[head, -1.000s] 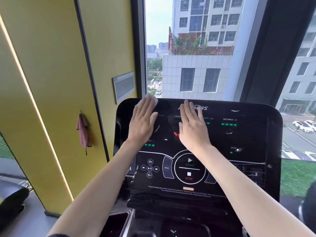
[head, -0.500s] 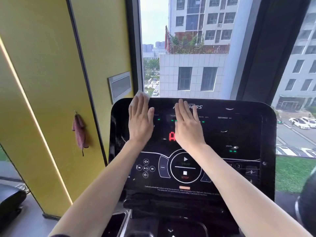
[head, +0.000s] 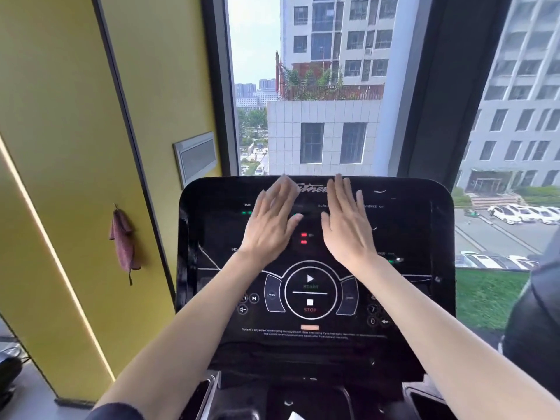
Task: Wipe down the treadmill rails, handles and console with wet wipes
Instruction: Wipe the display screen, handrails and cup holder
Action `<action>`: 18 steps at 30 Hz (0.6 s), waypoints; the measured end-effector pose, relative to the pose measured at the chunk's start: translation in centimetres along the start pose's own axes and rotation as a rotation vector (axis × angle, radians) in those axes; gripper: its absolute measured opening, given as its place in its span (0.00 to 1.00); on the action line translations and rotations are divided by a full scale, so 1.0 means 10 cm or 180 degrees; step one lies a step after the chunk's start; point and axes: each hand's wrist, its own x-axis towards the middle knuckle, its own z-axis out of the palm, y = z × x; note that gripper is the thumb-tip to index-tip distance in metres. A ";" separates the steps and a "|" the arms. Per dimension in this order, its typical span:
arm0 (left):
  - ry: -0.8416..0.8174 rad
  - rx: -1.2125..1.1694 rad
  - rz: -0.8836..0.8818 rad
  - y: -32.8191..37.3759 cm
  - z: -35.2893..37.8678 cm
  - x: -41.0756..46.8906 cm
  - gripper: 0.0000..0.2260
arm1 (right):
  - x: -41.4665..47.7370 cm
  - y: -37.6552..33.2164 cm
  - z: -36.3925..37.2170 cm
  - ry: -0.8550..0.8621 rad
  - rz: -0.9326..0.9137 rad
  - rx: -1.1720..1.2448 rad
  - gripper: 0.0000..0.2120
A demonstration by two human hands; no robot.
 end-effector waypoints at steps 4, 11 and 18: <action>0.0297 -0.0173 -0.0895 -0.18 -0.03 0.00 0.27 | -0.04 0.14 0.00 -0.0140 -0.0063 -0.0188 0.28; -0.0036 -0.0217 0.0316 0.22 0.03 0.18 0.29 | -0.04 0.19 0.01 -0.0100 -0.0191 -0.0267 0.28; 0.0377 -0.0473 -0.1013 0.14 0.03 0.22 0.28 | -0.06 0.21 0.06 0.0037 -0.0266 -0.0159 0.29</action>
